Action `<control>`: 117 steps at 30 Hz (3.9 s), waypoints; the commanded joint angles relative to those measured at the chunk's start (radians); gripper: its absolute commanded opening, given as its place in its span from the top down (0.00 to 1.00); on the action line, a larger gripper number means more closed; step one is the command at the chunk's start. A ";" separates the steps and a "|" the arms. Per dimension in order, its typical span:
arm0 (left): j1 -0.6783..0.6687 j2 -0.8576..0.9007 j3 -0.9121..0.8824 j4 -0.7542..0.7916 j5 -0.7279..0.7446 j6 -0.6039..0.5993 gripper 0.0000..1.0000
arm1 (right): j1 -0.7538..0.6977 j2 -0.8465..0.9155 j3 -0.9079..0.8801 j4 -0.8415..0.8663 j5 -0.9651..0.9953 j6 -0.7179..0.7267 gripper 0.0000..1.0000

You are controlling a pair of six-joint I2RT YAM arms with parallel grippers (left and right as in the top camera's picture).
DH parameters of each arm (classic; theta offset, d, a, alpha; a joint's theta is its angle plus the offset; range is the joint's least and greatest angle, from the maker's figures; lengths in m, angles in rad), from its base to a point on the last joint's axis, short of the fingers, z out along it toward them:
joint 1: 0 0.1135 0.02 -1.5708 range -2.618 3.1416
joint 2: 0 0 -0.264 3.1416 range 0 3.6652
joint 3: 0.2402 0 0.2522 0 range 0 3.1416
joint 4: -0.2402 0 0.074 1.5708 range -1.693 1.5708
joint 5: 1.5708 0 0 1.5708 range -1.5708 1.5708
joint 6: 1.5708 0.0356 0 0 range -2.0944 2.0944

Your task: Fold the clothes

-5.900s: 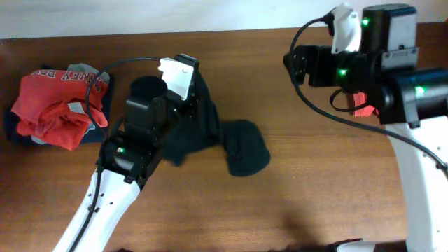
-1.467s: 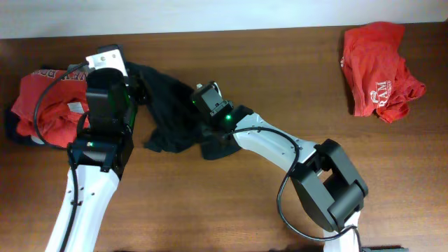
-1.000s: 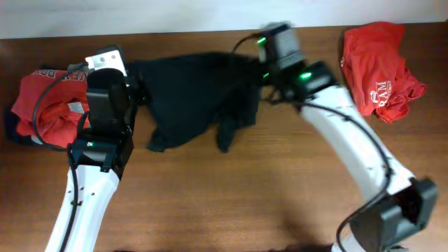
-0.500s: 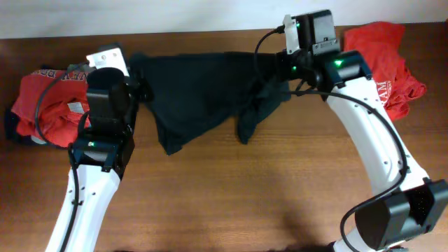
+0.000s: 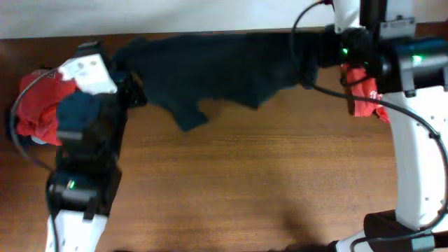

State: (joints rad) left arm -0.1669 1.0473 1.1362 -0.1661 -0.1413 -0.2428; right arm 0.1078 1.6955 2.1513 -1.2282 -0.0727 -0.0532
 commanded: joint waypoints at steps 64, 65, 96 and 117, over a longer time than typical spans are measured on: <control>0.026 0.281 0.177 -0.495 -0.155 -0.057 1.00 | -0.077 0.059 0.007 -0.201 0.201 0.189 0.96; 0.026 0.317 0.177 -0.469 -0.155 -0.057 1.00 | -0.077 0.100 0.007 -0.179 0.200 0.189 0.96; 0.026 1.014 0.185 0.304 -0.249 -0.014 0.87 | -0.076 0.808 0.022 0.671 0.114 0.161 0.17; 0.025 0.967 0.284 -0.023 -0.125 0.057 0.08 | -0.021 0.764 0.167 0.095 -0.114 0.217 0.23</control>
State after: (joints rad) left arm -0.1417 2.0590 1.4010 -0.1776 -0.2844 -0.1928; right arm 0.0486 2.4939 2.3489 -1.1332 -0.1501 0.1452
